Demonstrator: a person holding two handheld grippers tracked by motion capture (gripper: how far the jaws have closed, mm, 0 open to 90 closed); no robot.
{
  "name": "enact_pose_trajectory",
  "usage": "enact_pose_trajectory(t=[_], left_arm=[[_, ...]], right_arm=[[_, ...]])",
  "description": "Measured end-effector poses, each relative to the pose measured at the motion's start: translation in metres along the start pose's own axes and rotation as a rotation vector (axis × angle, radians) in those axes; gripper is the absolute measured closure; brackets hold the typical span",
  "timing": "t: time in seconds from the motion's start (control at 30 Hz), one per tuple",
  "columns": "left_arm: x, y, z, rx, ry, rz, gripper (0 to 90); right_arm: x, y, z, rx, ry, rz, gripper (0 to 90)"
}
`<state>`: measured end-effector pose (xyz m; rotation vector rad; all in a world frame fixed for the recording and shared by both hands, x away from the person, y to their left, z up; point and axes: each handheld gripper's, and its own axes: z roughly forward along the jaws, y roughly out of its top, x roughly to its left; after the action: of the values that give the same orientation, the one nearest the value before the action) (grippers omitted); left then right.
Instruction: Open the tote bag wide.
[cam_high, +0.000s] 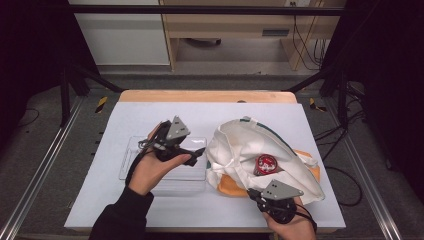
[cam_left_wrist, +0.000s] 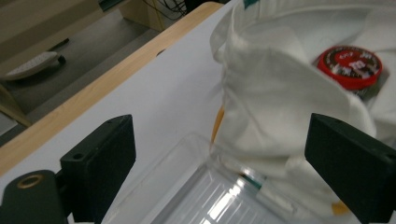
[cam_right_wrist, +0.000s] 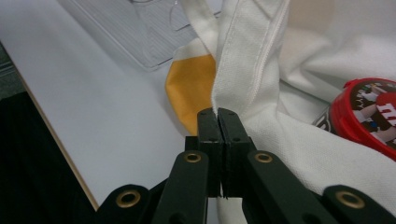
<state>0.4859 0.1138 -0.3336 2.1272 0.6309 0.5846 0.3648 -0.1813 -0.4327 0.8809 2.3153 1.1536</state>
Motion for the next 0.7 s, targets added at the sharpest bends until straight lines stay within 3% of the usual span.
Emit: enact_pose_trajectory(t=[0.07,0.1,0.33,0.47,0.57,0.7], left_arm=[[-0.001,0.005,0.003,0.001,0.001,0.009,8.9],[-0.005,0.020,0.012,0.016,0.006,0.042,9.0],[-0.015,0.050,0.044,0.041,-0.019,0.097,10.5],[-0.018,0.061,0.054,0.040,-0.015,0.105,13.2],[-0.020,0.076,0.064,0.032,-0.029,0.124,14.5],[-0.022,0.084,0.072,0.028,-0.048,0.144,17.8]], right_arm=[[0.001,-0.002,-0.001,0.002,0.015,-0.010,89.4],[0.001,-0.003,-0.001,0.003,0.024,-0.009,89.4],[0.003,-0.005,-0.002,-0.002,0.034,-0.001,89.3],[0.006,-0.006,-0.002,-0.004,0.026,-0.002,89.2],[0.008,-0.006,-0.001,0.006,0.018,-0.013,89.2],[0.008,-0.007,0.000,0.009,0.018,-0.015,89.2]])
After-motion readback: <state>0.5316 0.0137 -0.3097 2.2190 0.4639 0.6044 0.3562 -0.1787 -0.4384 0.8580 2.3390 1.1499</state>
